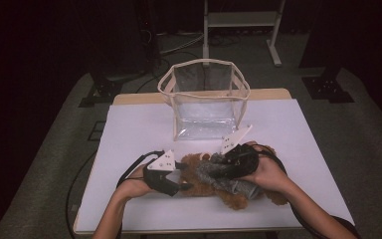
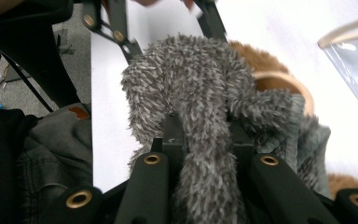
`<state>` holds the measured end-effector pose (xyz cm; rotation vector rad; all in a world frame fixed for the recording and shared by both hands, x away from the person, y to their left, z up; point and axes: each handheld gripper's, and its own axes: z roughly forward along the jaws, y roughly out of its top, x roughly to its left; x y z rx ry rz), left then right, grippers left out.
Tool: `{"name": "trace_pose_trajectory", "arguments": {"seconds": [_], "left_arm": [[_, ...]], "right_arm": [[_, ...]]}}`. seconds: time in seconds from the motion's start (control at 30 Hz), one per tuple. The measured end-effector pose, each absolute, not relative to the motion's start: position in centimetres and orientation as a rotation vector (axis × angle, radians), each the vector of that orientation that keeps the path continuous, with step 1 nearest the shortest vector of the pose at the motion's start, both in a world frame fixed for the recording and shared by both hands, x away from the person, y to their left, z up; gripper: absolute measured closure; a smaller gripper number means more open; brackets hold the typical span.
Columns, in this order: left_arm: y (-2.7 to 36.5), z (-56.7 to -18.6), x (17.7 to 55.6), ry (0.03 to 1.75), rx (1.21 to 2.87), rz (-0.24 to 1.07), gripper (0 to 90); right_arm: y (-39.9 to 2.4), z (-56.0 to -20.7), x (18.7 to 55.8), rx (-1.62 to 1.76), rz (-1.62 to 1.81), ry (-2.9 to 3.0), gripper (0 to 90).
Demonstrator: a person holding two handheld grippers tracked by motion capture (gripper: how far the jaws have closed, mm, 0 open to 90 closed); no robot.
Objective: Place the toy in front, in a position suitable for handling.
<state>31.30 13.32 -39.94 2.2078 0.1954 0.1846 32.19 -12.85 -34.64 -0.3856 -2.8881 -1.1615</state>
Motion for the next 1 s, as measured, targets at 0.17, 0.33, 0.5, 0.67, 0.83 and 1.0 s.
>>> {"name": "trace_pose_trajectory", "arguments": {"seconds": [0.17, 0.33, 0.5, 0.67, 0.83, 1.0], "left_arm": [[13.0, -40.0, 31.4, 0.183, 2.215, 0.19, 36.8], [12.9, -40.0, 31.3, 0.188, 2.216, 0.186, 36.7], [12.9, -40.1, 31.2, 0.186, 2.21, 0.17, 36.1], [12.8, -40.1, 31.0, 0.159, 2.22, 0.164, 36.1], [13.0, -40.0, 30.7, 0.107, 2.242, 0.142, 35.8], [13.4, -39.4, 30.9, 0.14, 2.214, 0.2, 34.8]], "right_arm": [[-10.9, -34.1, 32.2, -0.316, -1.166, -2.899, 74.4], [-9.0, -34.3, 32.4, -0.272, -1.156, -2.893, 74.4], [-8.7, -33.6, 32.9, -0.265, -1.176, -2.902, 74.4], [-9.4, -32.3, 34.4, -0.317, -1.217, -2.917, 74.3], [-9.8, -32.0, 35.7, -0.38, -1.2, -2.931, 74.2], [-10.3, -33.1, 35.8, -0.407, -1.17, -2.904, 74.2]]}}
